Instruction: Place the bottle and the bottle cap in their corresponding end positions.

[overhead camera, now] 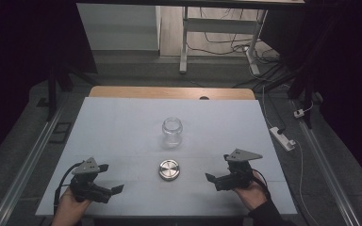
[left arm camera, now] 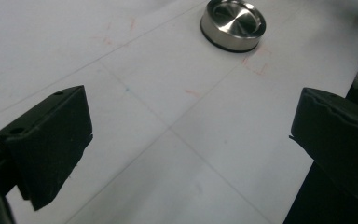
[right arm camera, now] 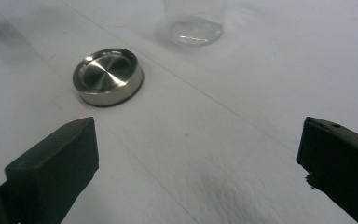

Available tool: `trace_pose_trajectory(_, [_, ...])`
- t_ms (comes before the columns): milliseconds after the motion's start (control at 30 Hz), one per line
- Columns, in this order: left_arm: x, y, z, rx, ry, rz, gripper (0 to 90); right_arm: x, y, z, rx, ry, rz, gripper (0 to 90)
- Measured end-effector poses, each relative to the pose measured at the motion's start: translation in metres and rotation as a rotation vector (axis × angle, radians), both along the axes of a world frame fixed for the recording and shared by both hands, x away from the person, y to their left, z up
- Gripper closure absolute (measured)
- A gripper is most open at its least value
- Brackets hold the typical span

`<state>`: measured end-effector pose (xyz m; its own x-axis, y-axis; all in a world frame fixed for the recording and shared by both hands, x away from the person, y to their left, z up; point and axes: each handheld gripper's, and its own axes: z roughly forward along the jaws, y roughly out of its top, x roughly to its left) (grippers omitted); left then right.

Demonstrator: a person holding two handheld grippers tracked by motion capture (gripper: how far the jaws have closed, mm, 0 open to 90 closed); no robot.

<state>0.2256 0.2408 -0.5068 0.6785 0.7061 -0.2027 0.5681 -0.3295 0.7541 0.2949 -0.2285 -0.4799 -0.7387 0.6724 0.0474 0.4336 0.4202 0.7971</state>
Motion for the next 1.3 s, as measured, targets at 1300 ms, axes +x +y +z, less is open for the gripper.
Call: trace_pose_trajectory(1300, [-0.043, 0.047, -0.017, 0.032, 0.07, 0.161, 0.0, -0.06, -0.089, -0.013, -0.028, 0.041, -0.252, 0.0])
